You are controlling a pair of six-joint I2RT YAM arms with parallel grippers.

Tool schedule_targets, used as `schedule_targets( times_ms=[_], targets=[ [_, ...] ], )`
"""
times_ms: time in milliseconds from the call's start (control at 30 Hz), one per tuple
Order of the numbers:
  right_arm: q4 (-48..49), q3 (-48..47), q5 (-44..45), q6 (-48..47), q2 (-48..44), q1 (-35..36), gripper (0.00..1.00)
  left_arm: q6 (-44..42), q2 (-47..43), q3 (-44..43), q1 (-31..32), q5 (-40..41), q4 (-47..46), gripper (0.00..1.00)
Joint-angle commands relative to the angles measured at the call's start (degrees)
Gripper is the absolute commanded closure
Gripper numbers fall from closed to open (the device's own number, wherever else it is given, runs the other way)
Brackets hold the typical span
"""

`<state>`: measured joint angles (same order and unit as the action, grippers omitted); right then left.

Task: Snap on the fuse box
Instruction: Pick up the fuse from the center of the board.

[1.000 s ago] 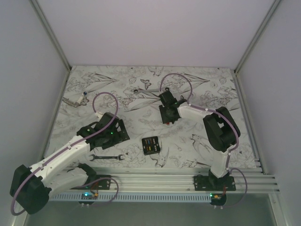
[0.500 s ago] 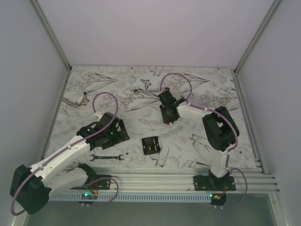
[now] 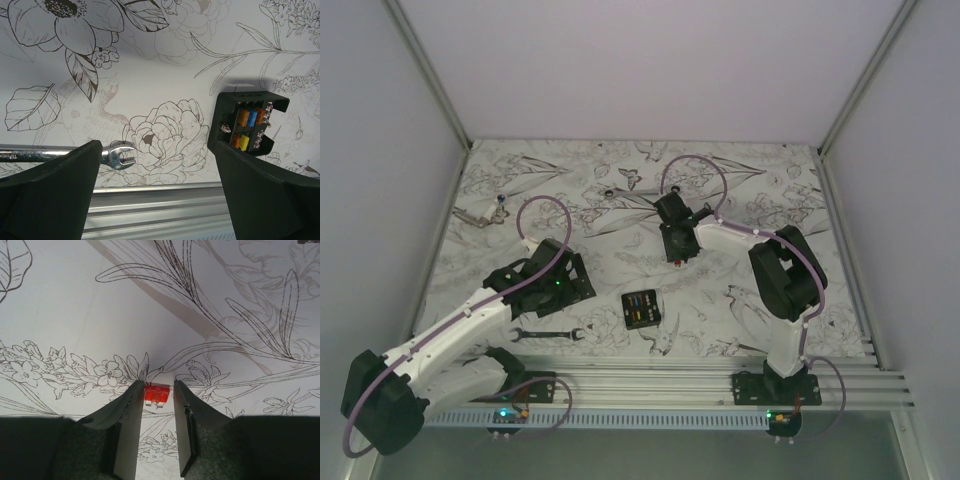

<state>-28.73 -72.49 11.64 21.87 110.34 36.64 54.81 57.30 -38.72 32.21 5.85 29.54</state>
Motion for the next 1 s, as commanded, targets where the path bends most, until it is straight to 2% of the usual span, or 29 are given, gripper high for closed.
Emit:
schedule_targets(
  times_ms=[0, 867, 967],
  targets=[
    [-2.1, -0.3, 2.3, 2.4, -0.1, 0.6, 0.63, -0.3, -0.3, 0.2, 0.1, -0.3, 0.4, 0.01],
    [-4.0, 1.1, 3.2, 7.7, 0.2, 2.0, 0.65, -0.7, 1.3, -0.4, 0.1, -1.4, -0.6, 0.01],
    [-4.2, 1.3, 3.1, 7.5, 0.0, 2.0, 0.68, -0.7, 1.2, -0.3, 0.1, -1.5, -0.8, 0.01]
  ],
)
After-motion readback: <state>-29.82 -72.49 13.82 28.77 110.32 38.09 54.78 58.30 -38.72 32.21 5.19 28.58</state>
